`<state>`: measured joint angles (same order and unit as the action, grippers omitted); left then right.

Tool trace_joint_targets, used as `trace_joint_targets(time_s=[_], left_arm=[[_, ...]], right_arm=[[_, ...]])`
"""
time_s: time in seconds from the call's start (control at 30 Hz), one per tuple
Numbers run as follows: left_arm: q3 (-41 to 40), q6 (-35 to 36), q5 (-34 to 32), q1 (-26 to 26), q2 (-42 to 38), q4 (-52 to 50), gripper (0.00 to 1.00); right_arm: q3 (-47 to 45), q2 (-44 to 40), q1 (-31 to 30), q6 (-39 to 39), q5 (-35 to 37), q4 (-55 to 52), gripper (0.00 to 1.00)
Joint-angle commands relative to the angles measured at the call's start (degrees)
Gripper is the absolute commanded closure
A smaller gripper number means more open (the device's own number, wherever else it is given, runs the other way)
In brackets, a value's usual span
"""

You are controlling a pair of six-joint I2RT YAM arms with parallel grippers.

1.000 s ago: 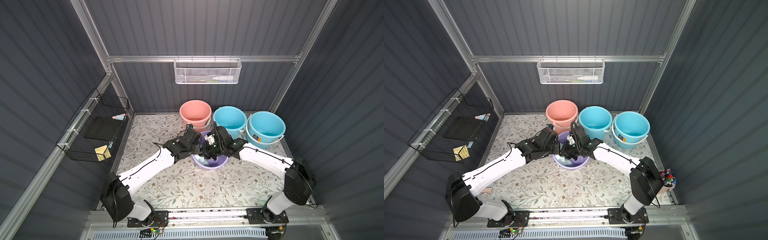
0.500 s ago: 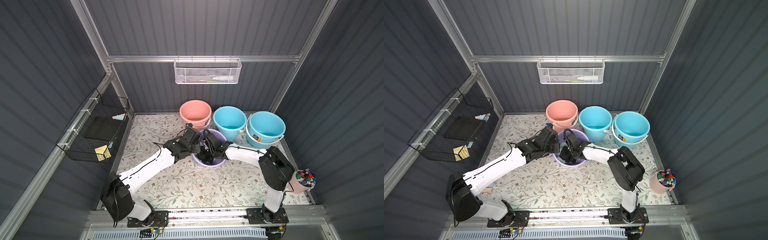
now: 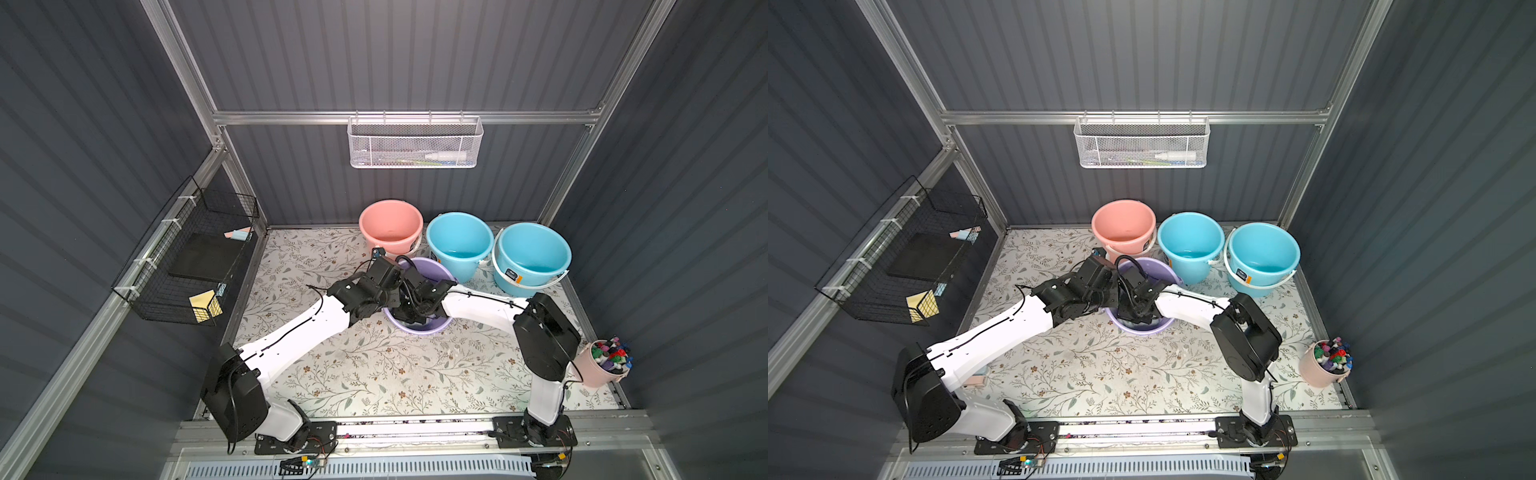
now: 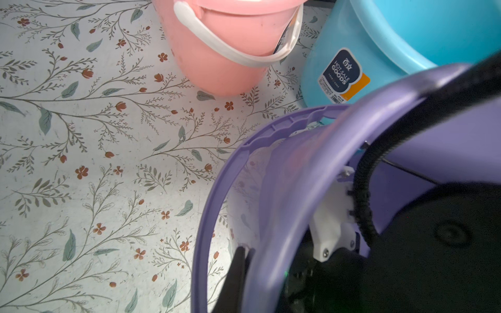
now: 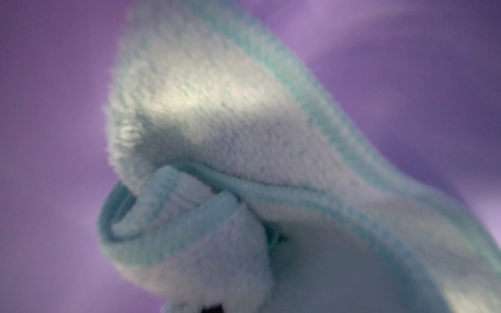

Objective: Wipe the inside of the bucket with a cloth
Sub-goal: Wipe the dirt from the inside of the bucket.

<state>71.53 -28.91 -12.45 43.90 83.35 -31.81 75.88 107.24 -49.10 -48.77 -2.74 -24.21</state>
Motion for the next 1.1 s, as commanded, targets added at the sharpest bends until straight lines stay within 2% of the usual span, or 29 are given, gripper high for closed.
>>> trace_joint_targets(time_s=[0.0,0.27,0.5,0.57,0.67,0.93,1.0,1.07], left_arm=[[1.6,0.74,4.36,1.18,-1.94,0.51,1.0],[1.56,0.87,4.77,1.14,-1.58,0.57,1.0],[1.52,0.95,4.98,1.17,-1.54,0.61,1.0],[1.37,0.97,5.15,1.12,-1.68,0.77,1.0],[1.15,1.12,5.8,1.18,-1.79,1.26,1.0],[1.16,1.51,6.66,1.17,-1.46,1.32,1.0],[1.2,1.65,6.96,1.18,-1.43,1.32,1.0],[1.07,1.7,7.3,1.17,-1.45,1.49,1.0]], right_arm=[[0.04,-4.33,-0.91,4.08,8.56,-4.3,1.0],[-5.86,-16.28,-0.82,6.72,11.83,-0.58,1.0],[-8.3,-24.19,-0.82,17.06,19.26,5.25,1.0],[-8.95,-25.04,-0.75,22.36,22.2,8.2,1.0],[-10.75,-25.52,-0.56,32.22,22.74,15.72,1.0],[-20.21,-27.87,-0.3,64.27,12.64,40.64,1.0],[-21.8,-27.49,0.33,70.06,13.05,43.09,1.0],[-21.65,-26.88,1.46,72.24,12.87,41.81,1.0]])
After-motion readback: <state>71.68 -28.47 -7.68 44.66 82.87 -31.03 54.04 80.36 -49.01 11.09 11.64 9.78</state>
